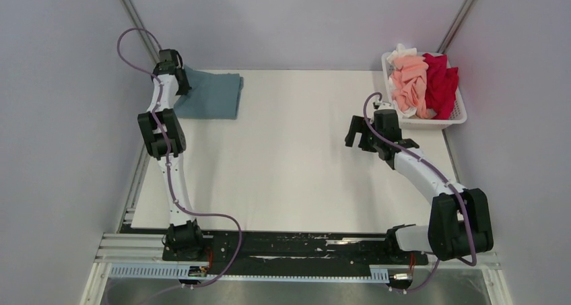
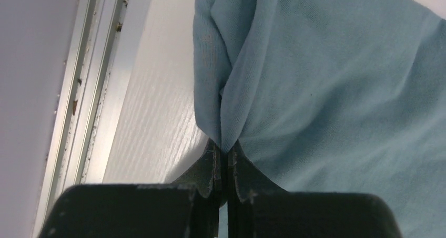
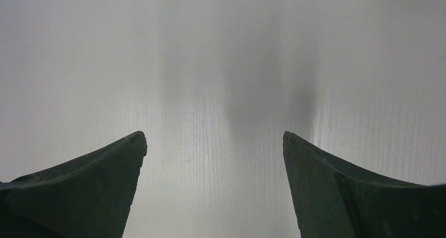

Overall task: Fold and stack the t-shirts
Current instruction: Put the neatly folded tshirt into the corner of the board with the left arm, then reset both arms

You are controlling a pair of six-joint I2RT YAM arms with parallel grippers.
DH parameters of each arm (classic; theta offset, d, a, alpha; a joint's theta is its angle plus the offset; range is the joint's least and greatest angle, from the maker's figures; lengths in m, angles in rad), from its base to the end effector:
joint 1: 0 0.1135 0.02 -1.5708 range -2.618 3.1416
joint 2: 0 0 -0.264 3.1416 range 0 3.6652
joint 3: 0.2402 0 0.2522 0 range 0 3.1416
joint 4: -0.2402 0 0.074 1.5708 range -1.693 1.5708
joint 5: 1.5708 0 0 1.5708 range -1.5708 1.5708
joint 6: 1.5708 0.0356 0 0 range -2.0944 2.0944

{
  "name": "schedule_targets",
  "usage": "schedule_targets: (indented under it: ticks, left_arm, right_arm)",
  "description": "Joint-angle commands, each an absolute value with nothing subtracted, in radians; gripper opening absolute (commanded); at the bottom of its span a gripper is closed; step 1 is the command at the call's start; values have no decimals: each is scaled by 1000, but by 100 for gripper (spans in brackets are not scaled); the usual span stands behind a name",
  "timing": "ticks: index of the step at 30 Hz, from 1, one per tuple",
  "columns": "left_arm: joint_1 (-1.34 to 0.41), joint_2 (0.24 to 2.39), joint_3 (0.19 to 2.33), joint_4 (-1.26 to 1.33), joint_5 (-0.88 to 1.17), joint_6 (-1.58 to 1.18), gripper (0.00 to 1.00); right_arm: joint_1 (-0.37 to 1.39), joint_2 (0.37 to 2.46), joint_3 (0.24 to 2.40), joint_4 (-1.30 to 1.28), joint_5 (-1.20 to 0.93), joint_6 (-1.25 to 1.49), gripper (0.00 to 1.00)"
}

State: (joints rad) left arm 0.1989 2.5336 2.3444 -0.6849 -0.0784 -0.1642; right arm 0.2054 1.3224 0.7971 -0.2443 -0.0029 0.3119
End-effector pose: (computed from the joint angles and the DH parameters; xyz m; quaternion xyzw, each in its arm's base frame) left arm 0.5473 0.1131 0.1932 -0.1827 0.9214 0.0427 0.3404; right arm 0.2700 0.0564 0.2222 0.0485 0.9196 0.1010 0.3767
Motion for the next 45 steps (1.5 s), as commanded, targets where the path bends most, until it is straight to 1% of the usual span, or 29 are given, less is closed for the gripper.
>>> schedule_targets:
  ticks: [1,6,7,9,10,11,12,15,16,17,18,19,20,21,22,23,24,25,26,27,28,29,31,33,37,45]
  left_arm:
    - [198,2541,2411,-623,-54,-95,0]
    - [212,2523,2404,-627,-70,-121,0]
    - [214,2508,2401,-626,-70,-122,3]
    - [214,2482,2394,-620,-79,-116,38]
    - [215,2474,2393,-616,-85,-118,78]
    - [215,2452,2393,-616,-95,-124,89]
    - [215,2428,2397,-619,-96,-144,97]
    - [215,2359,2409,-655,-22,-221,100]
    - [215,2309,2400,-677,10,-290,100]
    - [215,2278,2384,-683,81,-327,100]
    - [213,2212,2324,-679,124,-397,100]
    - [210,2172,2283,-668,208,-428,100]
    - [205,2090,2173,-628,241,-490,100]
    - [180,2044,2111,-605,272,-524,100]
    - [162,1952,1980,-560,251,-530,100]
    - [110,1908,1920,-543,225,-526,100]
    - [82,1821,1801,-523,150,-522,100]
    - [10,1784,1740,-512,113,-517,100]
    - [-60,1707,1625,-477,59,-516,100]
    - [-91,1669,1503,-428,48,-511,100]
    - [-154,1607,1449,-403,31,-511,100]
    - [-185,1576,1345,-365,17,-522,100]
    - [-260,1486,1205,-316,-9,-554,100]
    - [-314,1434,1095,-269,-15,-594,100]
    - [-397,1346,949,-235,-47,-644,100]
    - [-502,1175,786,-241,-119,-658,100]
  right_arm:
    - [205,1330,831,-246,42,299,100]
    - [205,1321,835,-265,55,299,100]
    - [205,1317,835,-268,60,299,100]
    - [205,1307,834,-273,61,302,100]
    - [205,1302,833,-277,58,302,100]
    - [205,1295,833,-281,57,301,100]
    - [206,1285,832,-287,57,304,100]
    - [206,1243,828,-294,70,331,100]
    - [207,1224,825,-292,72,340,100]
    - [205,1206,821,-293,73,347,100]
    - [206,1184,814,-294,68,352,100]
    - [206,1157,802,-295,58,359,100]
    - [206,1127,787,-298,45,366,100]
    - [206,1089,770,-306,34,376,100]
    - [205,1051,753,-318,27,385,100]
    - [206,1008,732,-331,23,389,100]
    - [206,948,709,-344,26,390,100]
    - [206,907,690,-359,39,394,100]
    - [207,868,665,-376,53,394,100]
    - [206,832,648,-397,63,396,100]
    - [206,798,635,-412,71,397,100]
    - [206,763,619,-422,75,400,100]
    - [205,702,587,-432,80,411,100]
    - [205,649,559,-432,79,419,100]
    - [207,566,526,-432,107,456,100]
    - [205,503,497,-432,167,450,100]
